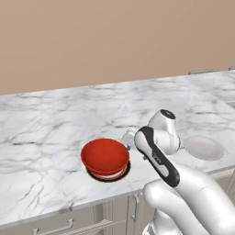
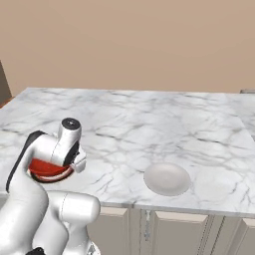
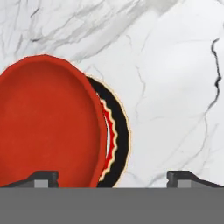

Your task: Move the bowls from the cabinet to the plates on the dining table.

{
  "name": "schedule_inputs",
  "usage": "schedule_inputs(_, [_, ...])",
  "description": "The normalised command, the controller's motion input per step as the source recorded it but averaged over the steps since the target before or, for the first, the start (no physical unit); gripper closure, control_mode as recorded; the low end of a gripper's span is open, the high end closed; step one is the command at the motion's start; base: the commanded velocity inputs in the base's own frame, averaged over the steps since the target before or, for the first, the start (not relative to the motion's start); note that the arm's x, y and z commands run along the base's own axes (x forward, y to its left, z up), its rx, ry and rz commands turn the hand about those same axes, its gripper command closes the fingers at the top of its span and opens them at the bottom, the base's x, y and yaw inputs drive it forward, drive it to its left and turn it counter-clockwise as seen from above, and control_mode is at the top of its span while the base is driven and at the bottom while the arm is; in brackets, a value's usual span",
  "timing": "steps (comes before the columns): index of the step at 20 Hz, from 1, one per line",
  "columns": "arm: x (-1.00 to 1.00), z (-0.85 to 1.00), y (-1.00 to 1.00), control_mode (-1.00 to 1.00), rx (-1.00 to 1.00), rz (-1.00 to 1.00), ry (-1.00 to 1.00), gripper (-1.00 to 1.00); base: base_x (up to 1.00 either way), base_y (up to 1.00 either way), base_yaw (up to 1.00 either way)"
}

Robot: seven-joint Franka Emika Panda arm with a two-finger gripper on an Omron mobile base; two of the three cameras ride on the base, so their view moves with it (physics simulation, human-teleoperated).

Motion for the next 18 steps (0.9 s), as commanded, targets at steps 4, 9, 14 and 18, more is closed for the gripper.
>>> schedule_inputs(4, [-0.45,0.46,-0.52,-1.00,-0.10,0.00,-0.09,-1.00,0.00,0.00,0.00])
schedule_inputs(9, [-0.79,0.72,-0.04,-1.00,-0.12,0.07,-0.14,-1.00,0.00,0.00,0.00])
schedule_inputs(14, [-0.87,0.95,0.00,-1.00,-0.20,0.11,-0.23,-1.00,0.00,0.00,0.00])
schedule_inputs(18, [-0.96,0.75,0.00,-1.00,-0.12,0.10,-0.10,-1.00,0.00,0.00,0.00])
